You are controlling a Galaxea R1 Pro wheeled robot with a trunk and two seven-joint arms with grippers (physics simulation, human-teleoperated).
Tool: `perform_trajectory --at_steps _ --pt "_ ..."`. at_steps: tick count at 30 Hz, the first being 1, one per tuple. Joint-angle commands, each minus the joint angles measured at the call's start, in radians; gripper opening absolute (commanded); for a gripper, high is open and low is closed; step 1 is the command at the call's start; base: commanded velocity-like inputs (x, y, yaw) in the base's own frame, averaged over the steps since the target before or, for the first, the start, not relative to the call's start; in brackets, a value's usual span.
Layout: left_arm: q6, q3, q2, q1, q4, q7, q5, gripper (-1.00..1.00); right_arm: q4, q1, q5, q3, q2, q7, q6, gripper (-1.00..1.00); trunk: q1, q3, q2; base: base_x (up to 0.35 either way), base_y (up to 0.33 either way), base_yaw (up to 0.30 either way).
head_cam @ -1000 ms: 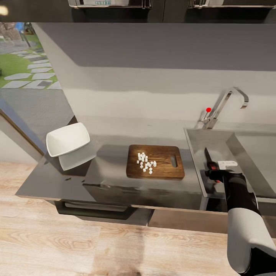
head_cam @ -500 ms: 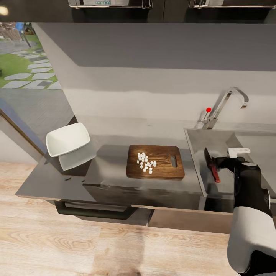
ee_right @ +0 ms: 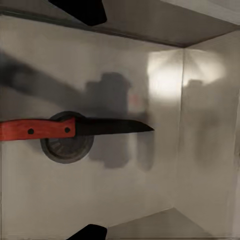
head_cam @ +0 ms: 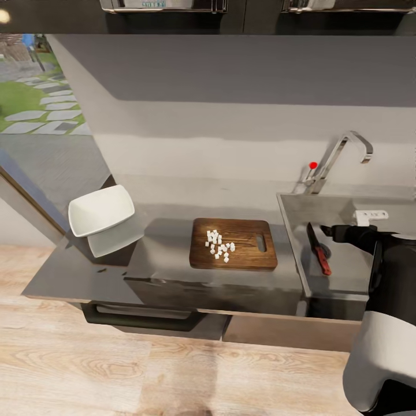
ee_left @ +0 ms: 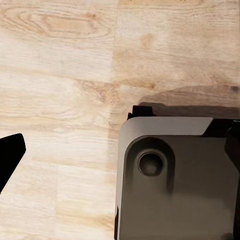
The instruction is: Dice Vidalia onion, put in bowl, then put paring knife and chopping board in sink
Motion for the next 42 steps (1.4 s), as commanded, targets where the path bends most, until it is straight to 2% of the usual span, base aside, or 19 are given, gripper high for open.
perform_trajectory --at_steps 1,16,35,42 --pt "-0.007 -0.009 -0.001 -0.002 0.004 0.001 0.007 1.0 -0.002 -0.001 0.011 -0.001 0.0 0.011 0.002 1.0 0.0 -0.001 -0.001 0.0 0.046 -0.182" --pt "-0.007 -0.009 0.001 -0.002 0.004 0.001 0.007 1.0 -0.002 -0.001 0.011 0.0 0.001 0.012 0.004 1.0 0.0 0.011 -0.001 0.0 0.229 -0.214" --pt "-0.007 -0.009 0.0 -0.002 0.004 0.001 0.007 1.0 -0.002 0.0 0.012 0.004 0.006 0.012 0.002 1.0 0.0 0.019 -0.001 -0.031 0.29 -0.009" --pt "-0.007 -0.008 -0.002 -0.002 0.003 0.004 0.009 1.0 -0.001 0.002 0.01 0.006 0.009 0.012 0.002 1.0 0.0 0.025 -0.001 -0.018 0.091 0.0"
